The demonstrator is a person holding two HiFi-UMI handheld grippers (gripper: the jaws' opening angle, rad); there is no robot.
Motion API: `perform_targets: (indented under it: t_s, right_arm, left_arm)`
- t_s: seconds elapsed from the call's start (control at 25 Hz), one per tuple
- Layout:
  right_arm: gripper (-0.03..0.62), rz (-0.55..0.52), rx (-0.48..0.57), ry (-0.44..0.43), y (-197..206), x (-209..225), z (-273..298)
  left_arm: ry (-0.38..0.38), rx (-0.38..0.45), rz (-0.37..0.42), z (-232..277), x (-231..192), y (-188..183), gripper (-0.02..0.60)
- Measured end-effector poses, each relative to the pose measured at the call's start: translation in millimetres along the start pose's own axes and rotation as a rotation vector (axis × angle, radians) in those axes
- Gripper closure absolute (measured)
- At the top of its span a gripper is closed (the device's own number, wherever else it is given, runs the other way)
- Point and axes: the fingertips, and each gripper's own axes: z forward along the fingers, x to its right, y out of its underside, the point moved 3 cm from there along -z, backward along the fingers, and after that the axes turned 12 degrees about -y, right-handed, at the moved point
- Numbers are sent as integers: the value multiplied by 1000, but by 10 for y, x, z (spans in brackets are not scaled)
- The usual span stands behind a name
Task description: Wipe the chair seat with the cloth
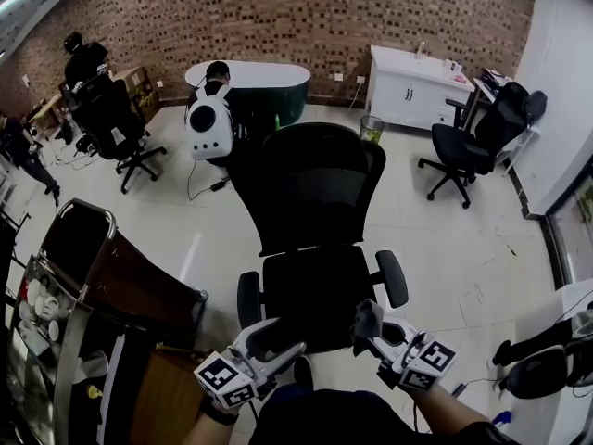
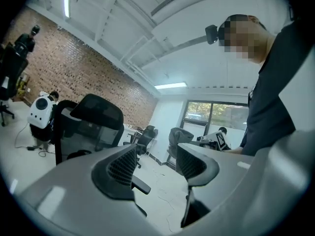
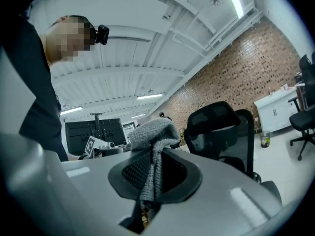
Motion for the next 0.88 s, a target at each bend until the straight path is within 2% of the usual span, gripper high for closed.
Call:
perform_targets:
  t_s: [0.24, 0.56, 0.76, 0.88]
  right_arm:
    - [563, -6, -3, 7, -194, 350, 590]
    - [563, -30, -71, -77, -134, 875, 1092]
    - [563, -11, -147, -133, 121, 1361, 1496]
    - [563, 26, -224, -142, 515, 1761, 1774]
  left_arm:
    - [1, -31, -36, 216, -639, -197, 302]
    - [-19, -45, -63, 680, -1069, -159, 297]
    - [-88, -68, -89, 891, -1477, 25, 295]
    - [-143, -120, -120, 1015, -1789, 356, 287]
